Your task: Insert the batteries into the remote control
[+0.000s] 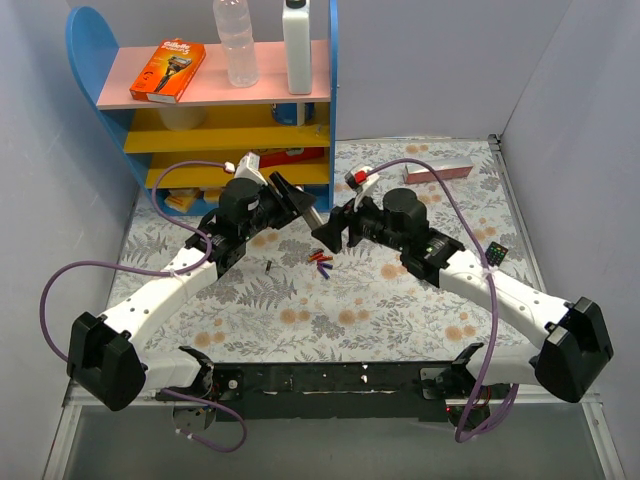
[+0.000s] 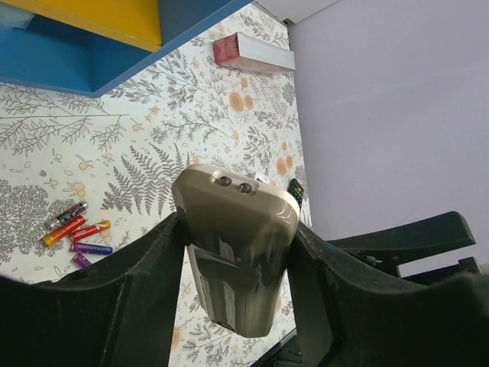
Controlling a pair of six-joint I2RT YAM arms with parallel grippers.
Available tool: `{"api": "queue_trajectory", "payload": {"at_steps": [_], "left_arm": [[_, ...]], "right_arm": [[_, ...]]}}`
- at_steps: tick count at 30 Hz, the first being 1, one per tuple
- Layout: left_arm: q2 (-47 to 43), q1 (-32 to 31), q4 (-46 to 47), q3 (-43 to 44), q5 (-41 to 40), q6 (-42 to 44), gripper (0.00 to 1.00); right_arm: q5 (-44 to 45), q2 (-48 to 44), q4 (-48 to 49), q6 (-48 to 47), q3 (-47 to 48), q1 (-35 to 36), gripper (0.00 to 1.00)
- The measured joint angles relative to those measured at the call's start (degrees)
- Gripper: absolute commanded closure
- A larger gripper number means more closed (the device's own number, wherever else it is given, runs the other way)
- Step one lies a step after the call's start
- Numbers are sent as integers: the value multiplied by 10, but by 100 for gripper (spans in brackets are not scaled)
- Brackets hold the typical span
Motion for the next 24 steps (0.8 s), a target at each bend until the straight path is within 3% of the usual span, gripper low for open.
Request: {"api": "queue_trajectory", "payload": {"at_steps": [7, 13, 15, 17, 20, 24], "left_arm": [[-3, 0, -13, 0, -14, 0, 100], [-9, 0, -21, 0, -21, 2, 96], [-14, 0, -21, 0, -21, 5, 89], [-19, 0, -22, 0, -21, 8, 70], [-25, 0, -21, -2, -23, 13, 42], [-42, 0, -15, -20, -25, 19, 15]], "right_arm": [[59, 51, 13, -21, 15, 55, 32], [109, 62, 16, -27, 19, 76, 57], [120, 62, 16, -23, 21, 76, 72], [128, 62, 16, -19, 23, 76, 87], [133, 62, 16, -11, 25, 77, 98], [141, 60, 13, 27, 25, 83, 99]]}}
